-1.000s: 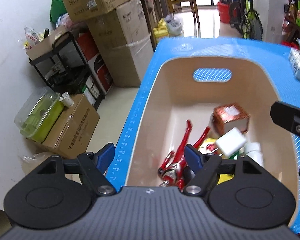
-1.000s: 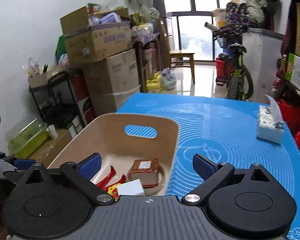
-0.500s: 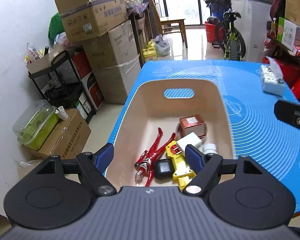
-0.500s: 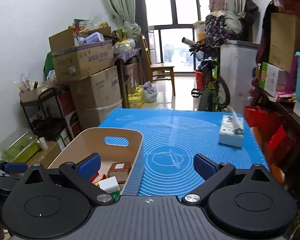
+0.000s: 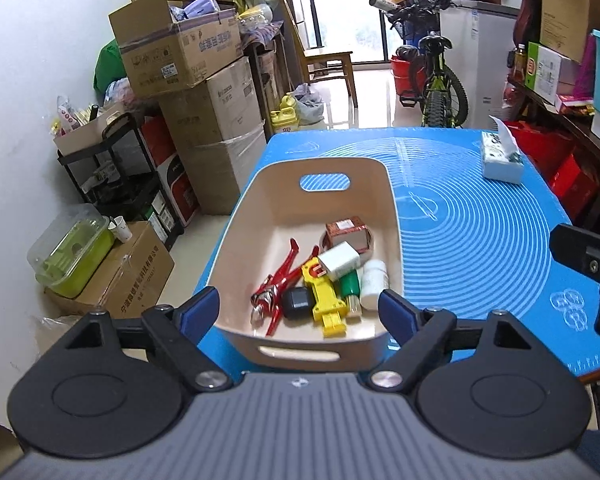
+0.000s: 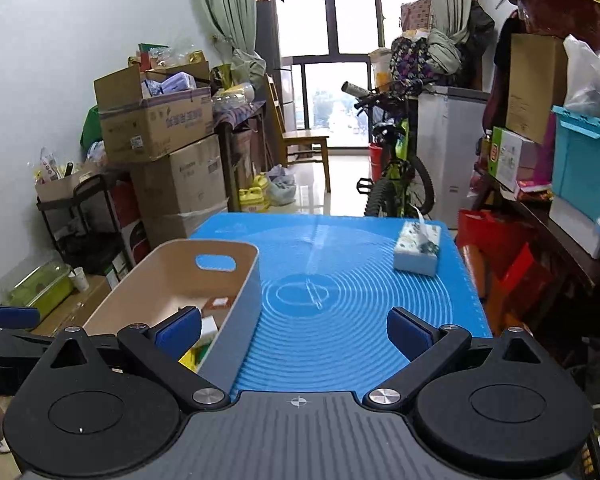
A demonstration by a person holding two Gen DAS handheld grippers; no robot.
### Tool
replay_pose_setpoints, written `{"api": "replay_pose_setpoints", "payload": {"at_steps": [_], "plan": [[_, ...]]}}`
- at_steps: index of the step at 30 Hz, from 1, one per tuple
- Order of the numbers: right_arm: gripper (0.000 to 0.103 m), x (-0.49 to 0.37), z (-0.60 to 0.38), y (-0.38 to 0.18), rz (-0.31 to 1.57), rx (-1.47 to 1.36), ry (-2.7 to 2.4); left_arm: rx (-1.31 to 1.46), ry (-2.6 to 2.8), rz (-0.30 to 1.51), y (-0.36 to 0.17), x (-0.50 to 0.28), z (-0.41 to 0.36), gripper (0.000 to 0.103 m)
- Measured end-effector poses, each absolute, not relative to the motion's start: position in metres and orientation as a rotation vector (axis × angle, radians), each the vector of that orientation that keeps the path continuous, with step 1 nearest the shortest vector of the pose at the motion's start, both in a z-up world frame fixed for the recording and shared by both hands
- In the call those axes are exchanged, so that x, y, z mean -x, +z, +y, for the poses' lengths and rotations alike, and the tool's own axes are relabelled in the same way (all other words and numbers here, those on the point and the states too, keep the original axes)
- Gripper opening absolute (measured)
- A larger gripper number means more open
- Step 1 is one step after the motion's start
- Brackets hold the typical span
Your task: Organize rigid objects
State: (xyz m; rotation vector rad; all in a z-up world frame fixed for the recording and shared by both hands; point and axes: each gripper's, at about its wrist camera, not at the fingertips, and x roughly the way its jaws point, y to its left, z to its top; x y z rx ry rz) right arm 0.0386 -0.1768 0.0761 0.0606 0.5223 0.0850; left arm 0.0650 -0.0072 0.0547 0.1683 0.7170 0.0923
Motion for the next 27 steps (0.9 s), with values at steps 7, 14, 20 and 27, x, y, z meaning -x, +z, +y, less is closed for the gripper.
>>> {"api": "replay_pose_setpoints", "payload": {"at_steps": [7, 14, 20, 27], "plan": [[0.099, -0.001, -0.183, 0.068, 0.539, -0.05, 0.068, -0.155, 0.063, 0.719, 0.044, -0.04, -0.011, 0.087], [0.099, 0.029, -0.183, 0.055, 0.561, -0.05, 0.043, -0.166, 0.047, 0.715, 0.028, -0.019, -0.012, 0.087], [0.099, 0.048, -0.185, 0.035, 0.594, -0.064, 0.028, -0.17, 0.018, 0.72, 0.01, -0.003, -0.016, 0.087], [0.099, 0.059, -0.187, 0.021, 0.619, -0.059, 0.026, -0.196, -0.003, 0.739, -0.004, 0.004, -0.025, 0.087]]}}
